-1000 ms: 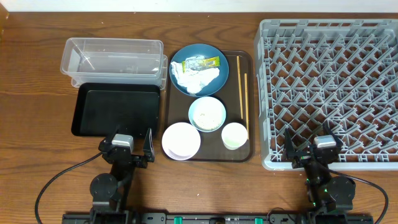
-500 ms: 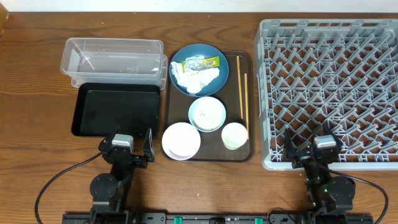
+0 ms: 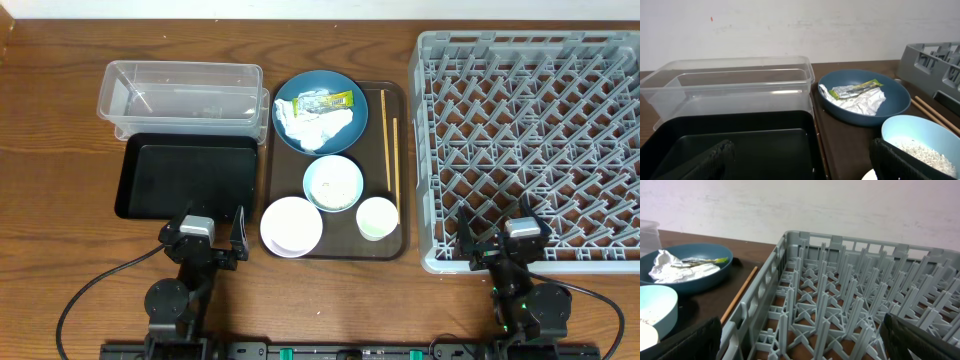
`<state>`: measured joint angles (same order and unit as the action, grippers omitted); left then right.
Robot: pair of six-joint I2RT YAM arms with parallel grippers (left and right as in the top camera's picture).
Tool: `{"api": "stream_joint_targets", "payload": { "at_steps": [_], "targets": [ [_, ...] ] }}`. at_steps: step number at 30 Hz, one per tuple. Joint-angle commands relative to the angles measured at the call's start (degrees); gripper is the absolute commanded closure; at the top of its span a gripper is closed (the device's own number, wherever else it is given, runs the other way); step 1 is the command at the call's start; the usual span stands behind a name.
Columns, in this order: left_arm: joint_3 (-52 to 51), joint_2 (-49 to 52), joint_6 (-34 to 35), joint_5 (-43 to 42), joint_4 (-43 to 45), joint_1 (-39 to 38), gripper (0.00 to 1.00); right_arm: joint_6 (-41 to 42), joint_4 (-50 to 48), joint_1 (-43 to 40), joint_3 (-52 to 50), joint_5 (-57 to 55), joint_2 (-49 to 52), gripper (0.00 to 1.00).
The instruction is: Sort waste into correct bins and load items into the dishwasher rack
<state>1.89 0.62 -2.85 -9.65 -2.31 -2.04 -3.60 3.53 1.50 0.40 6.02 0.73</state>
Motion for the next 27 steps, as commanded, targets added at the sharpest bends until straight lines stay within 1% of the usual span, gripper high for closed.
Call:
{"api": "stream_joint_targets", "payload": {
  "at_steps": [1,7,12,15,20,24,27],
  "targets": [
    [-1.7,-0.4,-0.3,0.2,-0.6,0.0,0.12,-0.1,0.1,-0.7,-0.1,0.4,-0.2,0.01],
    [-1.7,-0.4,-0.4,0.3,-0.6,0.0,0.12,-0.2,-1.0,-0.7,-0.1,-0.1,-0.2,0.01],
    [-1.7,-0.4,-0.4,0.3,-0.5,0.0,0.12,-0.3,-4.8,-0.7,-0.1,-0.1,-0.2,0.01],
    [-1.7,-0.4,-0.3,0.1,1.4,0.0,0.12,-0.1,-8.4,-0.7,-0.1,1.7,-0.2,0.01],
    [-1.5,-0.4,-0.4,-4.9,8.0,0.0,0.12,-0.3,-10.6,-0.7,0.2,2.5,-0.2,0.01],
    [1.5,1.0,-0.3,-7.8,8.9,0.0,0.12,-2.1,-10.6,-0.7,2.1,5.4,0.9,0.01],
    [6.0,5.9,-0.4,-8.3,8.7,0.0,0.12,-2.1,-10.4,-0.7,5.9,6.5,4.2,0.01]
  ]
}}
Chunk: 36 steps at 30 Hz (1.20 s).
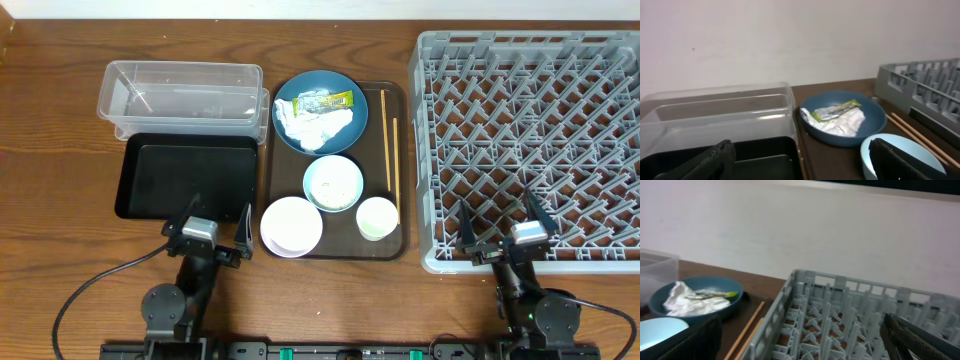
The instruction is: Sort waste into correct bins and load items into the dishwasher rack
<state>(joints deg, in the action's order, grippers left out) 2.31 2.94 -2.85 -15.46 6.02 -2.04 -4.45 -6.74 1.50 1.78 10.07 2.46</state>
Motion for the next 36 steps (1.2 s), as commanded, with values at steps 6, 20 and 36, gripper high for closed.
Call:
{"api": "stream_joint_targets", "payload": {
  "at_steps": [6,20,36],
  "targets": [
    [18.6,19.6,-0.6,-6.7,-1.1,0.0,0.12,-1.4,1.9,-0.7,16.0,4.1,13.8,0.01],
    [65.9,66.8,-6.5,-1.3,-35.9,-9.6,0.12,-1.6,35.0,-0.7,55.6,9.6,48.1,0.01],
    [102.1,111.1,-19.2,4.0,-52.4,-18.4,0.12,0.3,47.3,-0.7,66.4,17.6,63.4,0.01]
  ]
}}
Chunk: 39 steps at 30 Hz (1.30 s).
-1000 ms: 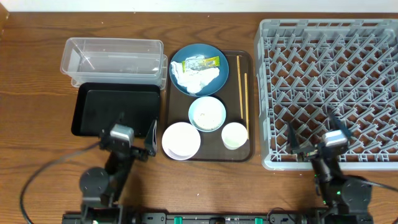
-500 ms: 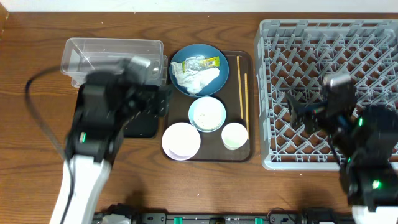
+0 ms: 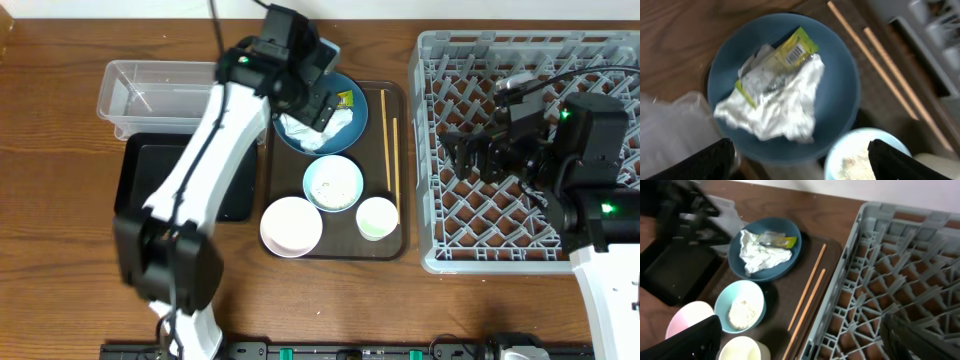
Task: Sort waste into correct bins and load items into the dishwasher rack
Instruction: 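Reach left gripper to blue plate and grasp tissue and yellow wrapper, then carry the trash with left gripper and drop it into clear bin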
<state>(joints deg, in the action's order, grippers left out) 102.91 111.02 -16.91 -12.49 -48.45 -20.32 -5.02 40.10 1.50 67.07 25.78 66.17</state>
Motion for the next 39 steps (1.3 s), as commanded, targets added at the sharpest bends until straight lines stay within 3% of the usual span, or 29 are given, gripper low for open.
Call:
{"api": "stream_joint_targets", "payload": {
  "at_steps": [1,8,23,25,30,32,39],
  "targets": [
    [1.5,4.6,-6.1,1.0,3.7,-0.2,0.12,0.9,0.7,-0.7,1.1,1.9,-0.3,0.01],
    [1.5,12.3,-6.6,1.2,11.4,-0.2,0.12,0.9,2.3,-0.7,1.1,1.9,-0.3,0.01],
    [1.2,22.2,-6.6,1.2,16.0,-0.2,0.14,0.9,4.1,-0.7,1.1,1.4,-0.3,0.01],
    [1.1,22.7,-6.6,1.2,16.1,-0.2,0.23,0.9,4.1,-0.7,1.1,1.4,-0.3,0.01],
    [1.0,22.5,-6.6,1.2,16.1,-0.2,0.77,0.9,4.1,-0.7,1.1,1.4,-0.3,0.01],
    [1.2,22.0,-6.6,1.2,16.2,-0.2,0.92,0.9,4.1,-0.7,1.1,1.4,-0.3,0.01],
    [2.3,14.1,-1.3,2.0,17.3,-0.1,0.94,0.9,4.1,-0.7,1.1,1.5,-0.3,0.01]
  ]
}}
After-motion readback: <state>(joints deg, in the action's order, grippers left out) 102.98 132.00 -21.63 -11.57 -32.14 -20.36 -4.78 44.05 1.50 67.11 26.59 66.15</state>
